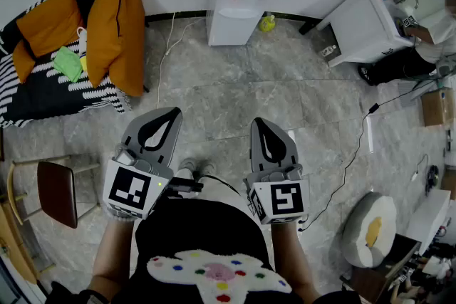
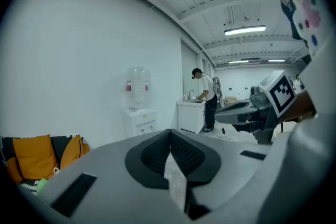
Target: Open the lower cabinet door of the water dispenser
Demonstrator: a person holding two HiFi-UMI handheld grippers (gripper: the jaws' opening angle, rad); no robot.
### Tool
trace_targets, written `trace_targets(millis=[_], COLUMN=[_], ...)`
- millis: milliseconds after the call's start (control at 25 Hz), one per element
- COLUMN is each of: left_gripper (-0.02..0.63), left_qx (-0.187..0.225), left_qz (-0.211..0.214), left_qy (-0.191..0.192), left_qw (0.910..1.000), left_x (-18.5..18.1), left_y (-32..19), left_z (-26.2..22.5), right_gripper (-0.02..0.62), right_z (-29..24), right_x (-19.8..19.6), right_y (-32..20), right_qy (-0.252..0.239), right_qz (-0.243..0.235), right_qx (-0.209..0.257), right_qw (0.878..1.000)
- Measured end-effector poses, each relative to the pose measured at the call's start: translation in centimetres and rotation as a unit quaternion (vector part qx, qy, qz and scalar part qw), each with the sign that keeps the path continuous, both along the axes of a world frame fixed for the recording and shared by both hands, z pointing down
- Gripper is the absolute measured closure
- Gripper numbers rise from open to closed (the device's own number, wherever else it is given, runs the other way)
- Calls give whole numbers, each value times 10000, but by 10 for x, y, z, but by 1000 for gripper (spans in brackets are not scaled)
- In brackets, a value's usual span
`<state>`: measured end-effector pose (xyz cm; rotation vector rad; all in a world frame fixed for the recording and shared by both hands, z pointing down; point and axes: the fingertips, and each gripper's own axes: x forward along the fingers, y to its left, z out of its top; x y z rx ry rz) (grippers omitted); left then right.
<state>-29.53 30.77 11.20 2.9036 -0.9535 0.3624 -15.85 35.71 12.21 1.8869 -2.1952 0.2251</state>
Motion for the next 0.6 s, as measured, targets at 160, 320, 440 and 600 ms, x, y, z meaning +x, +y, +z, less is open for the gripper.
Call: trace_targets(millis=[160, 320, 440, 600], left_gripper=[594, 594, 594, 594], left_qx=[-28, -66, -43, -58], left_qz=[0, 5, 14, 16], left_qy=[-8, -29, 9, -39], left_qw=[10000, 10000, 10000, 10000], left_x=[1, 0, 1, 5], left_y=[-1, 0, -1, -3], left_z=[2, 5, 4, 5], right_gripper=[592, 592, 592, 592], right_z=[1, 2, 2, 4], right_x=[2, 1, 0, 6], right_y=[-2, -3, -4, -5], right_qy=[5, 16, 22, -11], right_qz=[7, 9, -10, 13], right_qx=[60, 101, 54, 72], right_qw=[10000, 9999, 10000, 10000])
